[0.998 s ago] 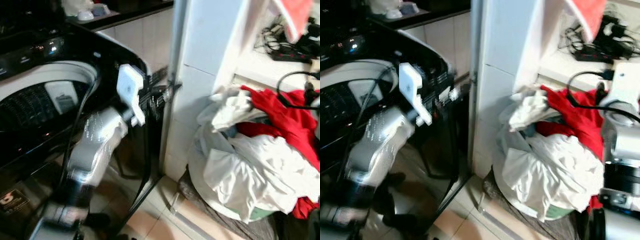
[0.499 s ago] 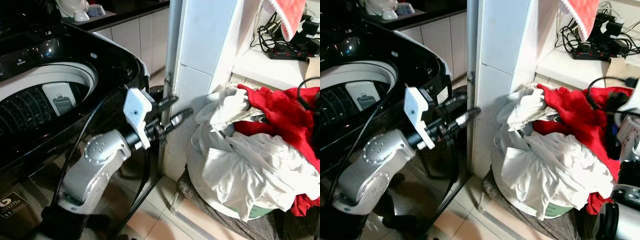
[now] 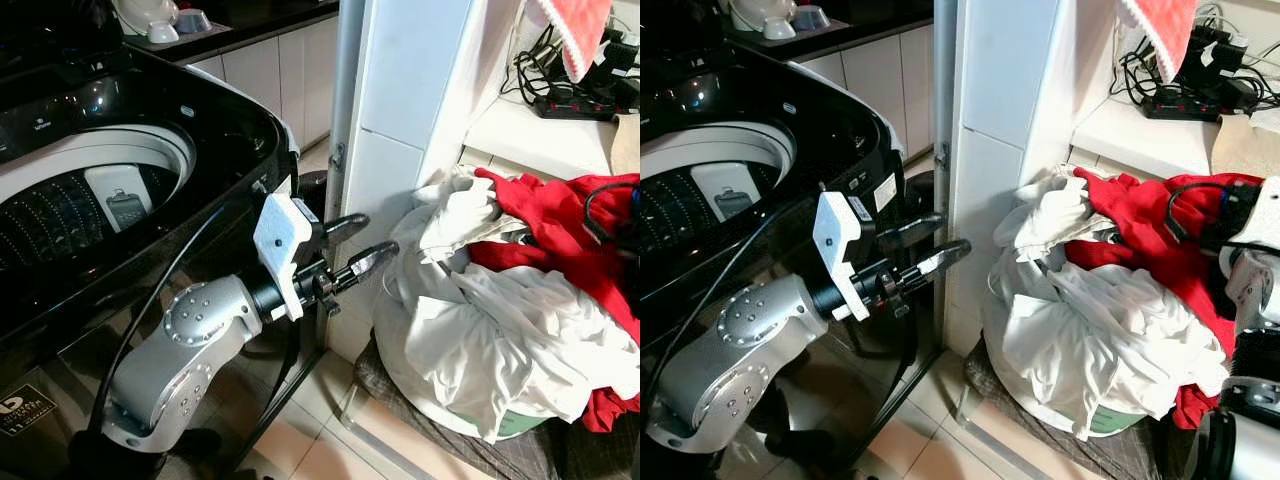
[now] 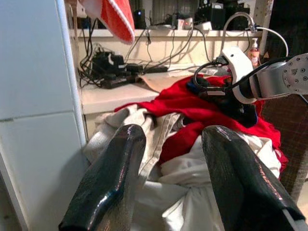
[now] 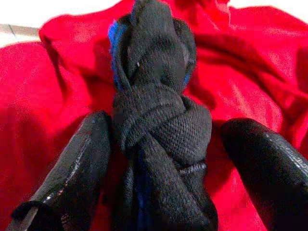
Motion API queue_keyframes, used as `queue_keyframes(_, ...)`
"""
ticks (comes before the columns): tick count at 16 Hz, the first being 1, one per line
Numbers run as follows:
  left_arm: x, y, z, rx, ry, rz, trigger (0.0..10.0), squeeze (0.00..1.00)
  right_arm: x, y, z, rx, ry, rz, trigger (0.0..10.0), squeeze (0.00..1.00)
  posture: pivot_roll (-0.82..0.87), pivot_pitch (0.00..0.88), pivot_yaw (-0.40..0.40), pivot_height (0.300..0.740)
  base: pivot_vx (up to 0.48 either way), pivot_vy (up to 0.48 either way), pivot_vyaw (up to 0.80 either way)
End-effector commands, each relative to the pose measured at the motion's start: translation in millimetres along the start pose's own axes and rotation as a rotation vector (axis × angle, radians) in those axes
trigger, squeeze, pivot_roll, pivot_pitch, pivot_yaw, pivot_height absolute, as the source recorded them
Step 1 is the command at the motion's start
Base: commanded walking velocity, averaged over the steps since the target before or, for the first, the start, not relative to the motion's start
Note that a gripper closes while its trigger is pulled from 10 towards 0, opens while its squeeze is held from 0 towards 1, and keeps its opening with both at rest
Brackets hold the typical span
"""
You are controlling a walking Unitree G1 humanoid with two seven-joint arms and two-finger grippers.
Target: Clothes washing
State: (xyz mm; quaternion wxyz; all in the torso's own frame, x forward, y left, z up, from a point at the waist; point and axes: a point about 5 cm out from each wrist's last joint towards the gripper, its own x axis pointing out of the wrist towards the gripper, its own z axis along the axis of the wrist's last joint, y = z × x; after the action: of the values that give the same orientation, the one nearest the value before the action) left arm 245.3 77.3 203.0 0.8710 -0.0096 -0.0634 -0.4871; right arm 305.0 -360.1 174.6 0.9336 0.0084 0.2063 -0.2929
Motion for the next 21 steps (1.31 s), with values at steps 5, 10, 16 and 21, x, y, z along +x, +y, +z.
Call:
queue_keyframes(5,-2.6,0.8,7.5,0.021,-0.005,0.009,10.0,0.00,-1.1,3.8,-7.9,0.002,0.042,-0.005,0.0,0.00,-0.02,0.013,-0.018,0.740,0.000,0.000,0.00)
queue_keyframes(10,-3.7,5.1,9.0,0.027,-0.005,0.032,10.0,0.00,-2.3,8.2,-11.3,0.010,0.047,0.003,0.0,0.00,-0.02,0.000,-0.019,0.740,0.000,0.000,0.00)
queue_keyframes(16,-3.9,9.1,10.2,0.040,-0.009,0.053,10.0,0.00,-6.5,6.4,-4.1,0.016,0.006,-0.020,0.0,0.00,-0.02,0.001,-0.016,0.740,0.000,0.000,0.00)
queue_keyframes(21,-6.1,18.8,12.7,0.068,-0.036,0.144,10.0,0.00,-24.8,11.4,40.8,-0.132,-0.226,-0.050,0.0,0.00,-0.02,0.003,-0.013,0.740,0.000,0.000,0.00)
